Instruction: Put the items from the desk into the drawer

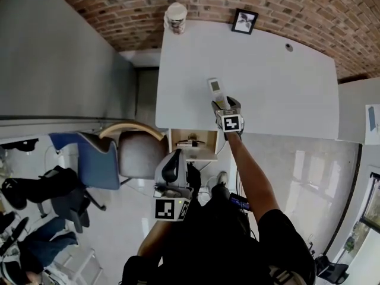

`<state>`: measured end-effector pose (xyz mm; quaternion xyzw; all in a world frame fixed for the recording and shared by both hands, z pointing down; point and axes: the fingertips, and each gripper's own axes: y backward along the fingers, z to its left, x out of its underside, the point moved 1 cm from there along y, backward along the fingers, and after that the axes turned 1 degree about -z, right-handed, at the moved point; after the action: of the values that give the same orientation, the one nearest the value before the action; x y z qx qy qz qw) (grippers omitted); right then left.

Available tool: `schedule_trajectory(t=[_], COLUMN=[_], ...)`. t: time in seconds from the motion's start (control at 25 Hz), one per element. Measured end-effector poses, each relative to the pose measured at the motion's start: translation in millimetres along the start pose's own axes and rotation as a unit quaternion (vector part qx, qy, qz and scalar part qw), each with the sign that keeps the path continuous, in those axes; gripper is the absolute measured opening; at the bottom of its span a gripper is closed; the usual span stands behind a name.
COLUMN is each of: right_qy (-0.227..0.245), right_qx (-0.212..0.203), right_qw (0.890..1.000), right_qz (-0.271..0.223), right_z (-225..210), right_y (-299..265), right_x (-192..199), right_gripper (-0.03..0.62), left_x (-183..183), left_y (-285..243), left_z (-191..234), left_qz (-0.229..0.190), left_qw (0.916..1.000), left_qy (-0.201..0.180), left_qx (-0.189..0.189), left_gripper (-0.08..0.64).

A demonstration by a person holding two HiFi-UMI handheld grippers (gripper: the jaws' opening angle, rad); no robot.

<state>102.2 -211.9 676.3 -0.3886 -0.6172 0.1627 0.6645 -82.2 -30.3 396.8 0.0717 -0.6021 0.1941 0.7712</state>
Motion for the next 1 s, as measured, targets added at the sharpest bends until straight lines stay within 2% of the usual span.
schedule_trajectory(t=[0.28, 0.56, 0.64, 0.72, 1.0], right_qy=[-0.006, -0.008, -0.014, -0.019, -0.032], right_qx=[0.002, 0.015, 0.018, 0.022, 0.013], right_qw=[0.999, 0.998, 0.998, 0.998, 0.997], right_qz=[0.049, 0.054, 0.058, 0.060, 0.064], right_z=[-2, -11, -11, -13, -17], right_y=[-33, -44, -42, -40, -36], right_x=[17, 26, 25, 24, 24], right_gripper=[0.321, 0.324, 0.314, 0.255, 0.252], left_x=[7, 9, 8, 8, 9], left_y=[-6, -10, -11, -11, -5], left_z=[5, 10, 12, 12, 12], left_qz=[0.008, 0.011, 0.009, 0.008, 0.008], left_qw=[1.0000, 0.9999, 0.9999, 0.9999, 0.9998], left_qy=[0.004, 0.006, 0.006, 0.008, 0.010], left_qx=[-0.002, -0.006, -0.008, -0.010, -0.017], left_gripper=[0.020, 0.020, 0.020, 0.020, 0.020])
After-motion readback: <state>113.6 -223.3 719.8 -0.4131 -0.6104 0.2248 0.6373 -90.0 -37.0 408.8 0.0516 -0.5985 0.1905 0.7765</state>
